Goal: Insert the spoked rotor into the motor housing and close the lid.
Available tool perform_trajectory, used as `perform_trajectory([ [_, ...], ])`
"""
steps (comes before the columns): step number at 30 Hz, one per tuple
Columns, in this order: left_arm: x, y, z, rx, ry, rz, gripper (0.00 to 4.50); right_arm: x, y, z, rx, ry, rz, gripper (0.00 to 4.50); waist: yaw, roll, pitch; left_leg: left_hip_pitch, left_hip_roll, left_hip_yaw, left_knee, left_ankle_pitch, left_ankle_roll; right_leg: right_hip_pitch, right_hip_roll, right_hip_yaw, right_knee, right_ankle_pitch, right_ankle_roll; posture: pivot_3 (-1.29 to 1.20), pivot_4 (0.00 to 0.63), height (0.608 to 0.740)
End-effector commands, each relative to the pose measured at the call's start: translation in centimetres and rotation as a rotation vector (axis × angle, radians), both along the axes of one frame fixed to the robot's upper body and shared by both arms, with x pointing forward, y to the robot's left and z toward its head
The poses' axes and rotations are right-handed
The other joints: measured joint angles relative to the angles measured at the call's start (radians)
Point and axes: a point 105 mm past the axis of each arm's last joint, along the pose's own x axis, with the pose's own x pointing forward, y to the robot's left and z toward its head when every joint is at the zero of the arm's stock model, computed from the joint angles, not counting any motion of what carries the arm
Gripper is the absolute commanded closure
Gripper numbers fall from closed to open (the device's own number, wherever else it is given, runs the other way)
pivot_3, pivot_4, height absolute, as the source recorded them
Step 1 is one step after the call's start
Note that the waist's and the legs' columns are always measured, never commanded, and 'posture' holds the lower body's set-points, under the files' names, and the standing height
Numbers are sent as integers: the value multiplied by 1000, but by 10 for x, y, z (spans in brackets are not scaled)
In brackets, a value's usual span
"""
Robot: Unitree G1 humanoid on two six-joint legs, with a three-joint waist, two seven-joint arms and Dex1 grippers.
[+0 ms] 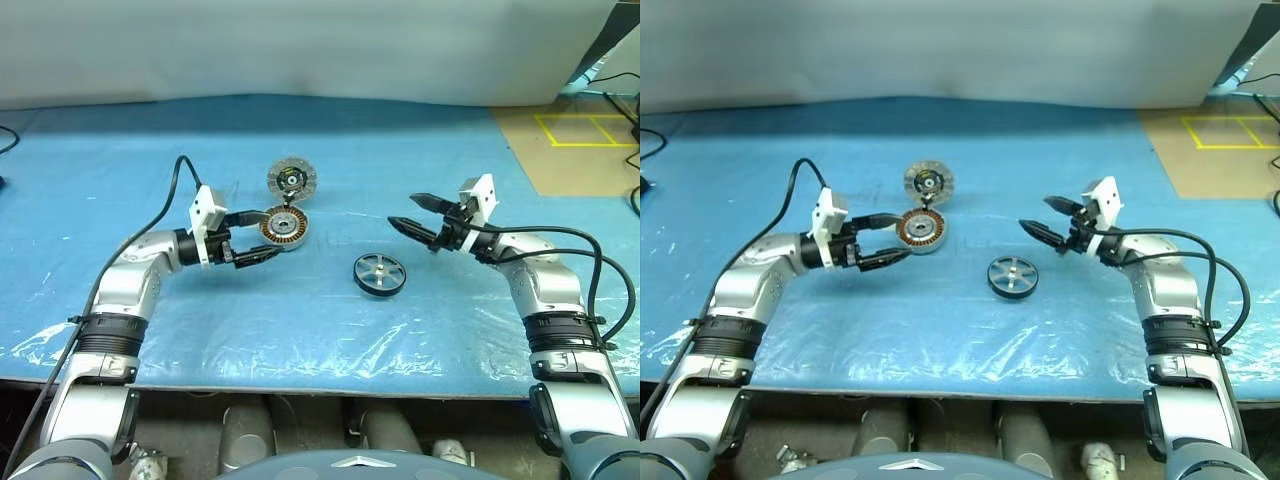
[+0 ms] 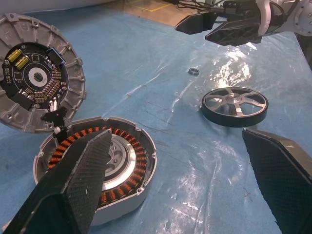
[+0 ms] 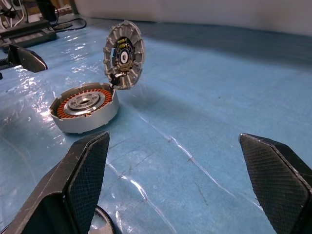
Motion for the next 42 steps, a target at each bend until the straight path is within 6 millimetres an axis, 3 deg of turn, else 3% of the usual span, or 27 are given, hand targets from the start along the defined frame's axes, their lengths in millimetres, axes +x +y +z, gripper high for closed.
perform_trajectory([
  [1, 0, 3, 8, 3, -26, -6, 0, 2, -1, 15, -5, -71, 3, 18, -1, 0, 0, -1, 0, -2, 0, 0, 1, 0, -1, -4, 0, 0, -1, 0, 150, 740],
  [18, 0, -1, 6, 2, -15, -17, 0, 6, -4, 5, -28, -36, -46, 18, -14, 1, 0, -9, -5, -14, 0, 4, 6, 1, -11, -20, -1, -1, -1, 0, 150, 740],
  [23, -2, -2, 3, 1, -7, -18, 0, 7, -5, 11, -18, -67, -49, 18, -42, 13, -1, -66, -37, -98, -1, 34, 55, 5, -59, -119, -4, -10, -9, 0, 150, 740],
  [24, -2, -2, 3, 0, -8, -18, 0, 7, -6, 12, -15, -66, -53, 18, -29, 15, 1, -75, -40, -107, 0, 39, 63, 7, -66, -135, -6, -11, -9, 0, 150, 740],
  [25, -2, -2, 3, -1, -9, -18, 0, 8, -7, 12, -14, -65, -58, 18, -18, 18, 2, -74, -26, -89, 1, 41, 63, 8, -66, -135, -5, -12, -10, 0, 150, 740],
  [30, -3, -1, 2, 1, -12, -12, 0, 9, -7, 10, -33, -66, -57, 18, 15, 18, 2, -56, -2, -36, -2, 41, 52, 18, -73, -132, -2, -13, -9, 0, 150, 740],
  [37, -1, 0, 3, 3, -18, -5, 0, 9, -3, 16, -2, -56, -42, 18, 16, 16, 2, -46, -8, -16, -2, 41, 49, 19, -81, -114, -2, -13, -8, 0, 150, 740],
  [39, -2, 0, 2, 4, -14, -5, 0, 11, -3, 15, -4, -47, -50, 18, 29, 13, 2, -31, -1, 18, -2, 36, 32, 9, -61, -72, -1, -10, -1, 0, 150, 740],
  [42, -3, 0, 1, 3, -12, -4, 0, 11, -4, 15, -1, -53, -59, 18, 28, 6, 0, -19, 8, 49, -1, 28, 19, -6, -34, -20, -1, -1, 15, 0, 150, 740],
])
